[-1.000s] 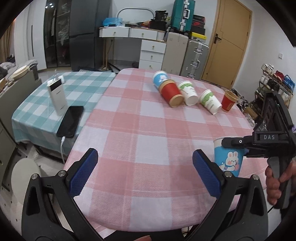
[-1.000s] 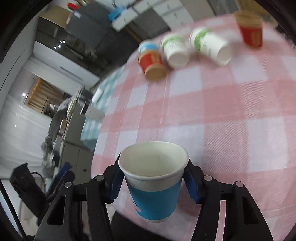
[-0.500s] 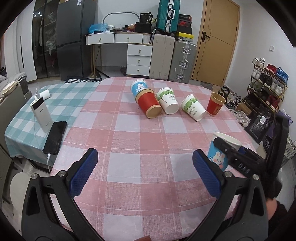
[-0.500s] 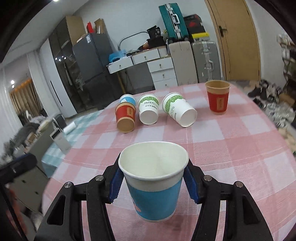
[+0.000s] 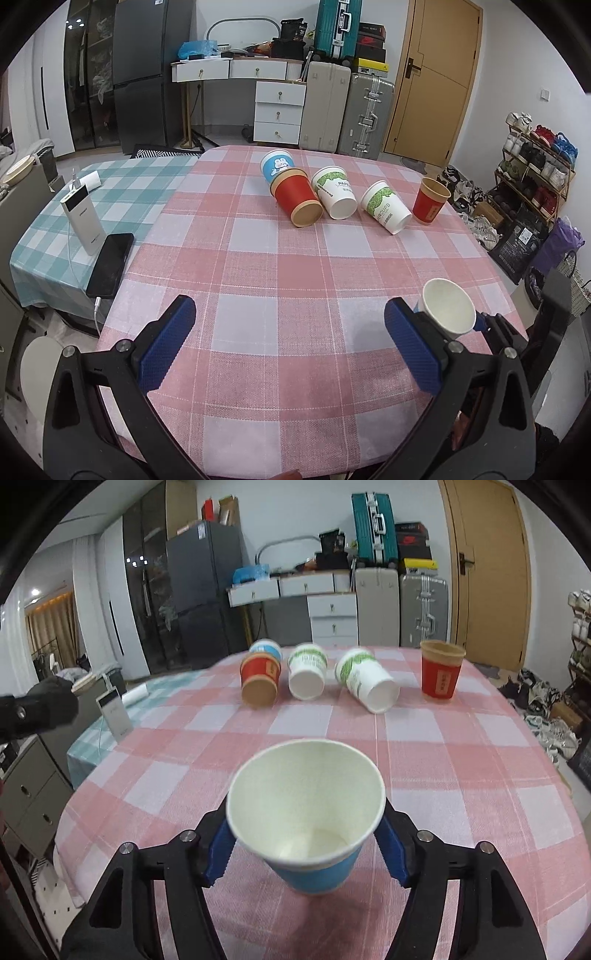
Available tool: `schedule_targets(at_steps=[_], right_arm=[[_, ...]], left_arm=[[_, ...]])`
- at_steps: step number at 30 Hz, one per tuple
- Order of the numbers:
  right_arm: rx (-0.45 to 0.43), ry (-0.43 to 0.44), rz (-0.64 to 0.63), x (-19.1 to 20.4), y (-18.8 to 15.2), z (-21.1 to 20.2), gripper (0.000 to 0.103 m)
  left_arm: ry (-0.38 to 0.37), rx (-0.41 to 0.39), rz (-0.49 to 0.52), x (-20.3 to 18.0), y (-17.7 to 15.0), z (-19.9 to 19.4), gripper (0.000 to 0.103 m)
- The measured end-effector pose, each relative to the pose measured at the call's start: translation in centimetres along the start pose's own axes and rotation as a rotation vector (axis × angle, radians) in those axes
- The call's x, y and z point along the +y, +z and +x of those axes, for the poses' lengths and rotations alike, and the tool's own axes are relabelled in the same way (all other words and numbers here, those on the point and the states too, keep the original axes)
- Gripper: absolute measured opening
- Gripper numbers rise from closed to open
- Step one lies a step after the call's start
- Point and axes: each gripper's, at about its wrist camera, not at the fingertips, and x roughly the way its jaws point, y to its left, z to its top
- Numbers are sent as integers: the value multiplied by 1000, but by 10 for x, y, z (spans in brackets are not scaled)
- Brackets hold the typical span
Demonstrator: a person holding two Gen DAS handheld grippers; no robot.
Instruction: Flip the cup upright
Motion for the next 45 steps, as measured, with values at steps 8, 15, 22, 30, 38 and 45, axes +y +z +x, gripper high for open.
schedule_targets(at_steps=[8, 15, 22, 30, 38, 45], right_arm=[[50, 26, -27, -1, -13, -18, 93], [8, 47, 59, -22, -2, -67, 94], [-110, 46, 57, -27, 26, -115, 102], [-121, -1, 65, -32, 31, -133, 102], [-116, 8, 69, -33, 27, -136, 102], [-120, 9, 69, -31, 27, -135, 102]], left_arm=[[-23, 7, 0, -2, -6, -8, 102], [-55, 16, 24, -17, -10, -10, 102], [-93, 26, 63, -42, -11, -13, 102], [-115, 14, 88, -60, -11, -19, 102], [-126, 20, 93, -69, -16, -21, 102], [-124, 19, 92, -67, -18, -22, 102]])
